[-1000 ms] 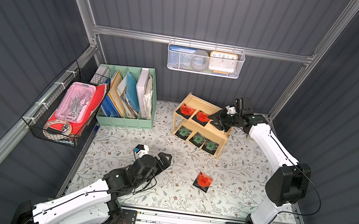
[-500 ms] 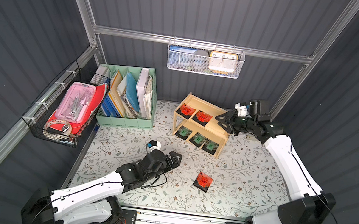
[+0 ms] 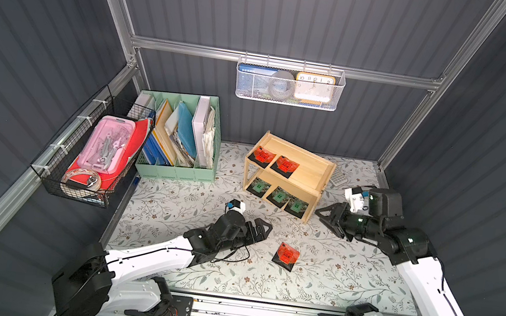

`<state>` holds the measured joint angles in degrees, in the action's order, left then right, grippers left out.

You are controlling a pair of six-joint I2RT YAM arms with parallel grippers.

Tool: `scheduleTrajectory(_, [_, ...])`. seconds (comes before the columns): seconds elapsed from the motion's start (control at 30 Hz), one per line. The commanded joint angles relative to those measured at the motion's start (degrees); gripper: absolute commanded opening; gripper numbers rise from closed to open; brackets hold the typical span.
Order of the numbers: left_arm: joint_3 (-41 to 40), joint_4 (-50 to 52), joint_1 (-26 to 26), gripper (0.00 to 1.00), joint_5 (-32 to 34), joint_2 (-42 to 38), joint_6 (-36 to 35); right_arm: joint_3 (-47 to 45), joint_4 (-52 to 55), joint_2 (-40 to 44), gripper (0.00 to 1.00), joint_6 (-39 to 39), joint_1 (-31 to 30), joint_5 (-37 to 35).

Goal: Place the tea bags on the shelf by color
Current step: Pick up the tea bag from the center of the board.

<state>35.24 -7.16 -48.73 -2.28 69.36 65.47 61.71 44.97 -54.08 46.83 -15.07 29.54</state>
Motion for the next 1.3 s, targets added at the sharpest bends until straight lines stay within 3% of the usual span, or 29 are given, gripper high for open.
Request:
scheduleTrajectory(0.0, [1.45,-2.6,-0.61,1.0,-3.18,2.69,-1.59,-5.48,2.92,4.03,0.38,0.16,0.14,-0.35])
scheduleTrajectory(0.43, [3.99,-7.66,-3.11,1.0,-7.78,13.35,-1.32,-25.01,-0.75,15.26,0.38,4.56,0.04,2.56])
scheduleTrajectory(1.27, [13.68,-6.83,-5.5,0.98,-12.37,29.12,-1.94,-43.49,-18.41,14.51,0.37,12.23,-0.2,3.42])
